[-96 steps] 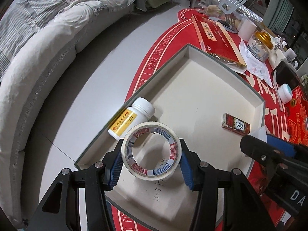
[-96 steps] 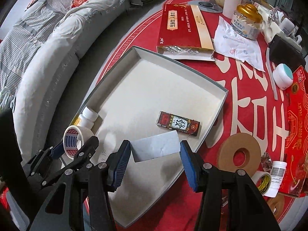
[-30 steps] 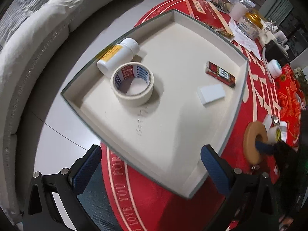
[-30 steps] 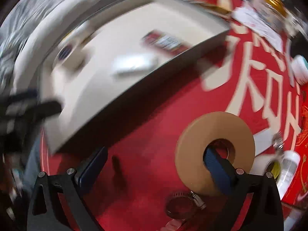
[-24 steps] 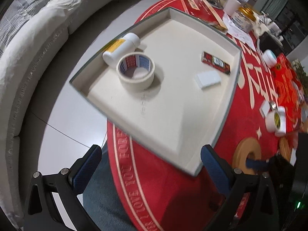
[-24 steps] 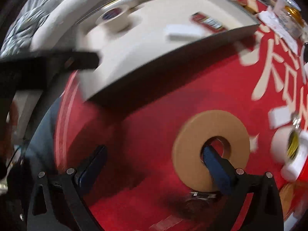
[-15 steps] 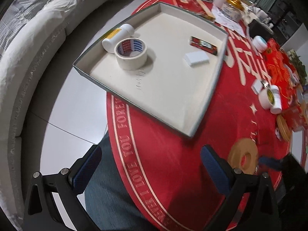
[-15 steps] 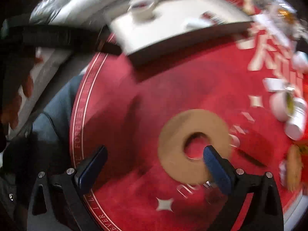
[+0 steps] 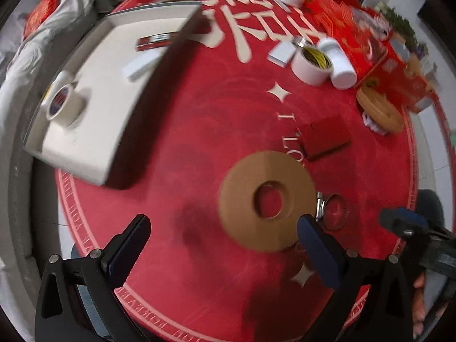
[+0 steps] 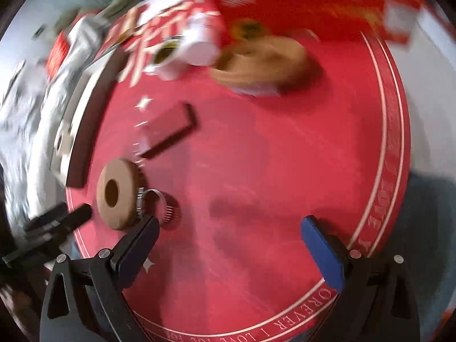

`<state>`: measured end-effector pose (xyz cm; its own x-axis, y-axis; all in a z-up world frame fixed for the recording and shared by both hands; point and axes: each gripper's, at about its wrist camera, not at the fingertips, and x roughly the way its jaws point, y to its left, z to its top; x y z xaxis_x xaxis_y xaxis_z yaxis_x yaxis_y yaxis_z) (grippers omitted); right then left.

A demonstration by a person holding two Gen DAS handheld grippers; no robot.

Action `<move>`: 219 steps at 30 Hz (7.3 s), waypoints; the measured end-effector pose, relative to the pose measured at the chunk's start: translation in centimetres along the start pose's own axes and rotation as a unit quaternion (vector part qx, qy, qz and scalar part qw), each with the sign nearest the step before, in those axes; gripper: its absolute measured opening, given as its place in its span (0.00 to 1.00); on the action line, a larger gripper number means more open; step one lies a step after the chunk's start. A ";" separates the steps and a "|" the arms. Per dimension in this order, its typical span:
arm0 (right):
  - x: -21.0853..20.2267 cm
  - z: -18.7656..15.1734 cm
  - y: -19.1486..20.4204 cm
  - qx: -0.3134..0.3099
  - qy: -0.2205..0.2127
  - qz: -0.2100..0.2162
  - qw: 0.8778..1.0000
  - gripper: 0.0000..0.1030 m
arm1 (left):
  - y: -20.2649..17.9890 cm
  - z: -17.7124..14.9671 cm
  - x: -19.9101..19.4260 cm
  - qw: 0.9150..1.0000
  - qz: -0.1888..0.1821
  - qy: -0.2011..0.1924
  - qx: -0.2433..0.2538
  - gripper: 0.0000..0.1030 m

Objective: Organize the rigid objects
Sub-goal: 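Move the left gripper to the large cork ring while the right gripper approaches the metal hose clamp, then grasp the cork ring with the left gripper while the right gripper grasps the hose clamp, then lift and carry the cork ring and hose clamp with both grippers over the tray, then open both grippers to drop the cork ring and hose clamp into the tray, then move the left gripper to the yellow-core tape roll while the right gripper approaches the tan ring dish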

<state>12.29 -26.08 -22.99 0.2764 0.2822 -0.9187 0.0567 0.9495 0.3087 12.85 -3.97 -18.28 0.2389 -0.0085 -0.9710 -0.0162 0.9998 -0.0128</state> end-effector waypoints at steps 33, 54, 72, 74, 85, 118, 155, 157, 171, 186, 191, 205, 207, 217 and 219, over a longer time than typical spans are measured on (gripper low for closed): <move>4.1 -1.7 11.2 -0.273 -0.006 -0.112 0.955 0.99 | 5.3 -2.8 1.6 0.995 -0.038 -0.019 -0.095 1.00; 5.0 -2.3 11.0 -0.274 -0.024 -0.116 0.954 1.00 | 3.8 -5.3 1.4 0.995 0.020 -0.077 -0.061 1.00; 4.0 -2.6 12.8 -0.291 -0.003 -0.119 0.949 0.40 | 3.5 -3.4 1.5 0.998 -0.011 -0.018 -0.055 0.86; 3.9 -2.7 13.1 -0.291 0.000 -0.123 0.949 0.40 | 3.8 -3.5 1.3 0.998 -0.024 -0.012 -0.064 0.86; 1.5 0.6 9.4 -0.184 -0.004 -0.073 0.980 0.40 | 5.5 -2.4 -4.5 0.993 -0.023 -0.086 -0.077 0.86; -19.7 10.4 24.3 -0.231 -0.221 0.087 0.943 0.40 | 16.8 7.9 -29.4 0.922 0.042 -0.351 -0.158 0.86; 5.2 16.0 31.4 -0.240 -0.040 0.030 0.969 0.40 | 21.4 12.0 -3.0 0.965 0.106 -0.145 -0.190 0.86; 5.5 16.1 31.6 -0.241 -0.038 0.030 0.969 0.40 | 21.4 12.1 -2.7 0.966 0.107 -0.143 -0.188 0.86; 7.6 16.6 32.1 -0.234 -0.023 0.027 0.972 0.40 | 21.5 12.7 -1.3 0.968 0.106 -0.137 -0.184 0.86; 10.1 17.2 31.2 -0.217 -0.010 -0.006 0.976 0.53 | 21.1 13.2 1.6 0.972 0.103 -0.105 -0.186 0.88; 8.3 16.9 31.1 -0.228 -0.052 -0.013 0.972 0.96 | 21.8 12.8 1.4 0.970 0.077 -0.096 -0.208 1.00; 4.4 12.5 23.7 -0.208 -0.083 -0.070 0.972 0.99 | 18.3 9.0 -1.6 0.978 0.049 -0.102 -0.178 1.00; 4.3 12.1 22.3 -0.210 -0.084 -0.096 0.969 0.99 | 17.7 8.5 -1.9 0.979 0.046 -0.102 -0.172 1.00; 7.5 10.4 20.5 -0.263 -0.031 -0.102 0.959 1.00 | 16.8 4.9 -2.4 0.981 0.045 -0.078 -0.173 1.00; 8.1 9.5 21.0 -0.282 0.000 -0.069 0.957 1.00 | 17.2 3.9 -2.6 0.980 0.048 -0.077 -0.179 1.00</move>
<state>24.80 -5.11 -21.60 0.3041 0.1483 -0.9410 -0.4337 0.9010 0.0018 15.74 13.28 -15.01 0.3635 0.1168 -0.9242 -0.3790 0.9248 -0.0322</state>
